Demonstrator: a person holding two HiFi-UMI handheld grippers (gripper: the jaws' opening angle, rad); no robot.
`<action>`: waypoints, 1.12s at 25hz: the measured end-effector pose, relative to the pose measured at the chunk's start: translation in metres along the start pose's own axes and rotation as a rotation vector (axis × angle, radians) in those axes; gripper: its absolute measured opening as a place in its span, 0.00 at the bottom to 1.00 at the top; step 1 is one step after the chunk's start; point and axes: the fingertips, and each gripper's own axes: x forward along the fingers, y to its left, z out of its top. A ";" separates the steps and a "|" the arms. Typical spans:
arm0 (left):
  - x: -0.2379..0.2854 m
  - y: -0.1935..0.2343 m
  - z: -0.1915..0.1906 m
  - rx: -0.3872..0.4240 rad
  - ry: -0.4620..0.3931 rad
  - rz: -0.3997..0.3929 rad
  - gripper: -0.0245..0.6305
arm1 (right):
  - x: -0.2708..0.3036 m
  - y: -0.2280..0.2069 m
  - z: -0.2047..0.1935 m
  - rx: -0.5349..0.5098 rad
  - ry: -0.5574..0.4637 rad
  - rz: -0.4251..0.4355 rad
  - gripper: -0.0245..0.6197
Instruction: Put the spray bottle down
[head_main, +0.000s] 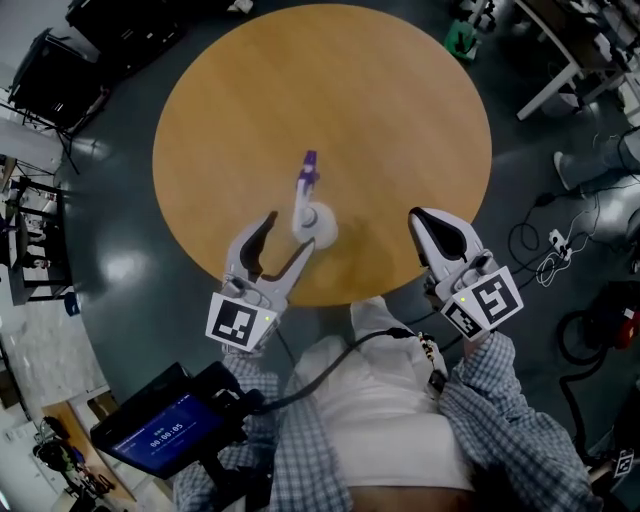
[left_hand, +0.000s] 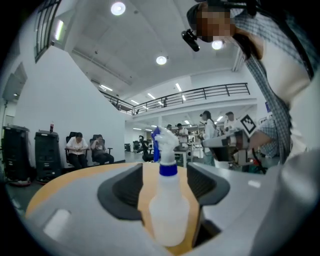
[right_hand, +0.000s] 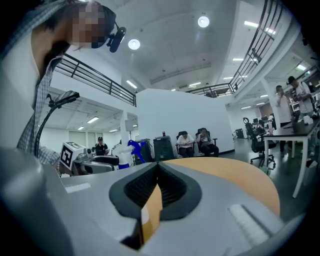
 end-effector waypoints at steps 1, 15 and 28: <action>-0.004 0.002 0.011 0.004 -0.012 0.017 0.44 | 0.004 0.003 0.006 -0.001 -0.004 0.010 0.05; -0.057 0.011 0.018 0.032 -0.073 0.068 0.04 | 0.047 0.042 -0.008 -0.010 -0.005 0.105 0.04; -0.056 0.021 0.024 0.032 -0.096 0.099 0.04 | 0.056 0.048 -0.002 -0.043 -0.003 0.157 0.04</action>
